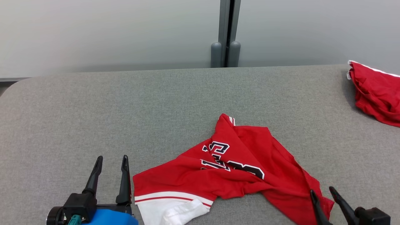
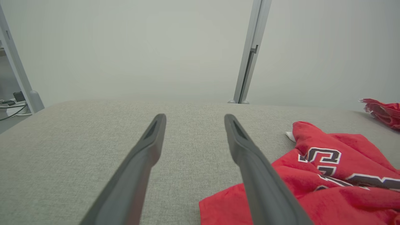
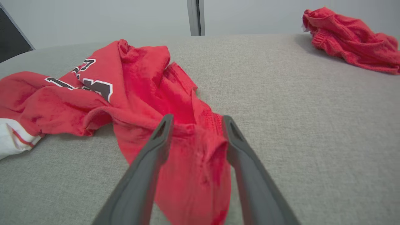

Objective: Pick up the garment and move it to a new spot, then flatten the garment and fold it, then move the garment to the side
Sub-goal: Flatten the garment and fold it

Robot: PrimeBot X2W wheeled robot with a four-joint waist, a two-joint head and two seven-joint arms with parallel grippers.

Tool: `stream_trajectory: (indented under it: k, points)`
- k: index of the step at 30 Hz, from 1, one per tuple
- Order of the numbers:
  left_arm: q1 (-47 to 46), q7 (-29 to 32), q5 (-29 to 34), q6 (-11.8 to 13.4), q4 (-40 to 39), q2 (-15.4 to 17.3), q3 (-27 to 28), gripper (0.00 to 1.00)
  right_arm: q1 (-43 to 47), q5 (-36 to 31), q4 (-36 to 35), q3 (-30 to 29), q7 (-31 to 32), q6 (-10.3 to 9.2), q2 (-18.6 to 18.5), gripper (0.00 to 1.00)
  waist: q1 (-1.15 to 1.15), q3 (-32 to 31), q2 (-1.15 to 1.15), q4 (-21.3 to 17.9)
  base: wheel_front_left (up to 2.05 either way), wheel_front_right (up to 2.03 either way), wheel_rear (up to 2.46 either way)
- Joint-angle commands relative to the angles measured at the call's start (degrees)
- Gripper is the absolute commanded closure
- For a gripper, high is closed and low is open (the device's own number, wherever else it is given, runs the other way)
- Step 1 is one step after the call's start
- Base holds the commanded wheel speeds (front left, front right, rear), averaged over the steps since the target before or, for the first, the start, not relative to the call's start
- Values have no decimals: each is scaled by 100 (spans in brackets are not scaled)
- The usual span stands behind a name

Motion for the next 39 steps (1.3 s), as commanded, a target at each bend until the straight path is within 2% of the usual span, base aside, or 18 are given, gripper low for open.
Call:
stream_trajectory:
  k: [1,7,11,16,20,26,39]
  points:
    - [35,-15,6,2,13,-3,-9,0,18,-31,-77,-28,-25,1,-19,0,0,-9,0,1,0,0,0]
    - [58,-15,17,-21,1,-4,1,0,-253,-71,-407,-113,-25,1,-174,0,0,-74,0,39,0,0,0]
    - [66,-15,20,-29,-10,-3,2,0,-752,-66,-406,75,21,2,-383,0,0,-84,0,56,0,0,0]
    - [18,-15,41,-31,-34,-3,3,0,-1629,45,-311,429,442,1,-601,0,0,-17,0,103,0,0,0]
    - [-111,-15,37,-37,-40,-3,-7,0,-2408,114,115,743,1134,1,-743,0,0,112,0,218,0,0,0]
    - [-209,-15,-31,-13,-25,-3,-69,0,-2879,365,871,1262,1805,1,-909,0,0,268,0,410,0,0,0]
    - [-330,-15,-86,33,-53,-4,-98,0,-3167,894,2182,2153,2383,1,-1008,0,0,502,0,571,0,0,0]
